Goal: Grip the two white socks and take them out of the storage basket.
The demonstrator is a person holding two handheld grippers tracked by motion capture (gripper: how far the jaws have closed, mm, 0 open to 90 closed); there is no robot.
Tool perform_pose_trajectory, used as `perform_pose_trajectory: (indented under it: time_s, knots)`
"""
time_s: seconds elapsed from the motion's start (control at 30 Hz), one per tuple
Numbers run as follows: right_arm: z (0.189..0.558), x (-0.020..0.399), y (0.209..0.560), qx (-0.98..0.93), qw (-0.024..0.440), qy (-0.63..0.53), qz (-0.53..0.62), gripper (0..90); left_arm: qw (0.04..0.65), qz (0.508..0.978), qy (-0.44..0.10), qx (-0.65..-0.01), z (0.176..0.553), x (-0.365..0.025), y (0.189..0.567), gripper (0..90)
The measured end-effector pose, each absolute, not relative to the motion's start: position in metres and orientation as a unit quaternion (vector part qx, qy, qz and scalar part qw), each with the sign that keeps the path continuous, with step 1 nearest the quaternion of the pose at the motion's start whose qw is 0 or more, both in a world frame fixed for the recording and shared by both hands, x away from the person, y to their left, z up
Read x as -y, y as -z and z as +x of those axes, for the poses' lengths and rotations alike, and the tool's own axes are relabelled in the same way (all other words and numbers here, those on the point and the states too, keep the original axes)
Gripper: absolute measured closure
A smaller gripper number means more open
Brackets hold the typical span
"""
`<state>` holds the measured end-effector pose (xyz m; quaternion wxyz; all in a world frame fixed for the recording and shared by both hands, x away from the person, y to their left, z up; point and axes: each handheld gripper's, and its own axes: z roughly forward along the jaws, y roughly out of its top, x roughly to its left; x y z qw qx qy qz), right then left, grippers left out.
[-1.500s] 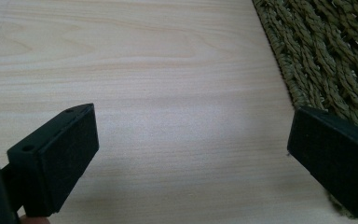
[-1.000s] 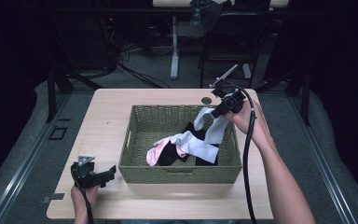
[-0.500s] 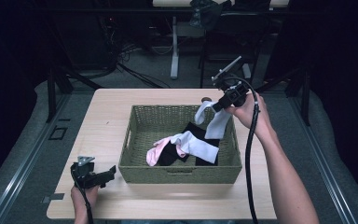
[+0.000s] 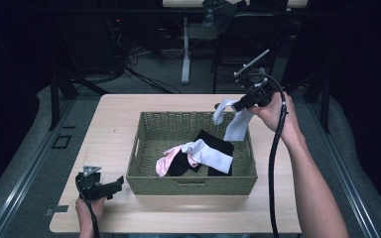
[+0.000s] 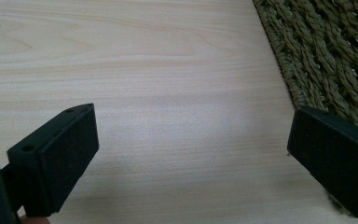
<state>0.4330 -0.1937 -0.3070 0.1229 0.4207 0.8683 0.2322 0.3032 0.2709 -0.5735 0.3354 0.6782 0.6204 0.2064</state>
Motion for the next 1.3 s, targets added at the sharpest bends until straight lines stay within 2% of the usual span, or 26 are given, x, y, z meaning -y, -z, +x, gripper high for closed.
perform_pose_trajectory:
  time_s: [0.37, 0.77, 1.1, 1.3]
  knots:
    - [0.423, 0.229, 0.298, -0.856, 0.144, -0.230, 0.440, 86.5, 0.335, 0.678, -0.207, -0.620, 0.303, -0.271, 0.574, 1.8]
    - [0.414, 0.279, 0.309, -0.830, 0.155, -0.232, 0.483, 86.4, 0.333, 0.679, -0.206, -0.621, 0.303, -0.271, 0.573, 1.8]
    - [0.410, 0.317, 0.335, -0.807, 0.157, -0.221, 0.525, 86.4, 0.336, 0.678, -0.206, -0.621, 0.303, -0.271, 0.574, 1.8]
    - [0.417, 0.324, 0.375, -0.805, 0.141, -0.199, 0.541, 86.3, 0.336, 0.677, -0.206, -0.621, 0.303, -0.271, 0.573, 1.8]
